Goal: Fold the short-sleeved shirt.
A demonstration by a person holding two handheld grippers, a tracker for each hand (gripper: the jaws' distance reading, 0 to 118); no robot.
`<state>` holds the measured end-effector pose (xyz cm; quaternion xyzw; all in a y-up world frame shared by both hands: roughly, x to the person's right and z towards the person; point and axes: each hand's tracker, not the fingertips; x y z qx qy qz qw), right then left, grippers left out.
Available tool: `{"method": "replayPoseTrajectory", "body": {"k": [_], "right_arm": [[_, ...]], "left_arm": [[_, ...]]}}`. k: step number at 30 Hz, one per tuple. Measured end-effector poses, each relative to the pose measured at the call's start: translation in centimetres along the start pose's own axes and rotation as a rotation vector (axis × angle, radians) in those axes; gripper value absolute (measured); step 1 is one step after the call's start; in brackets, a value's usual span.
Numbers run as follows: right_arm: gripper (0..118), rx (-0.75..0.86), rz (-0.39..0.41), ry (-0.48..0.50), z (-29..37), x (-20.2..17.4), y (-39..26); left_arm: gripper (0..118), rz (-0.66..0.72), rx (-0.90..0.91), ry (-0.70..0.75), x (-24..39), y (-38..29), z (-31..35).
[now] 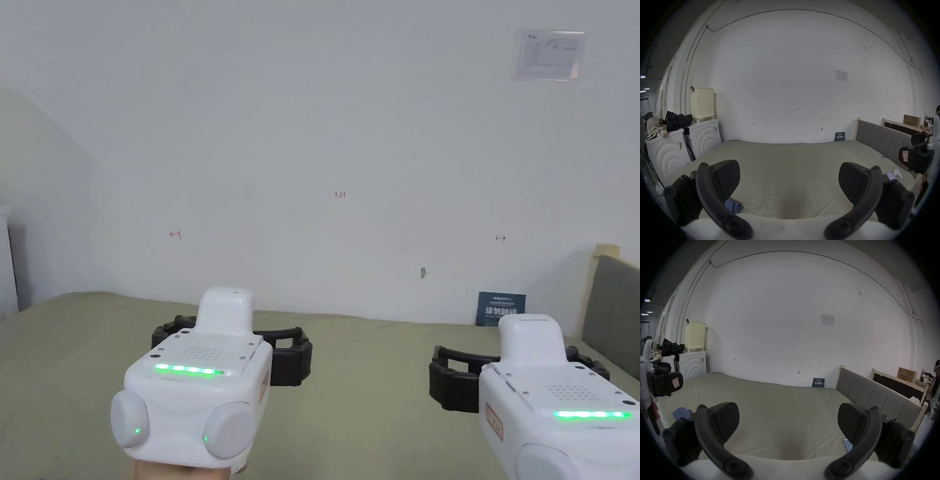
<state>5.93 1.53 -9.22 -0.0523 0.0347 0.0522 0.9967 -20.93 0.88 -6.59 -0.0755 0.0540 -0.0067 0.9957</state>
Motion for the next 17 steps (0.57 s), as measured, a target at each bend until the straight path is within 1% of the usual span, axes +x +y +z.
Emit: {"method": "replayPoseTrajectory", "body": {"k": [8, 10, 17], "right_arm": [[118, 0.009, 0.015, -0.008, -0.08, -0.15, -0.32], [118, 0.033, 0.017, -0.061, -0.11, -0.42, -0.45], [118, 0.002, -0.022, -0.014, -0.18, 0.11, -0.09]], "left_arm": [[118, 0.003, -0.006, -0.011, 0.37, -0.33, 0.12], [118, -0.001, -0.01, -0.014, 0.51, -0.42, 0.11], [118, -0.006, -0.013, -0.017, 0.8, -0.43, 0.17]]}}
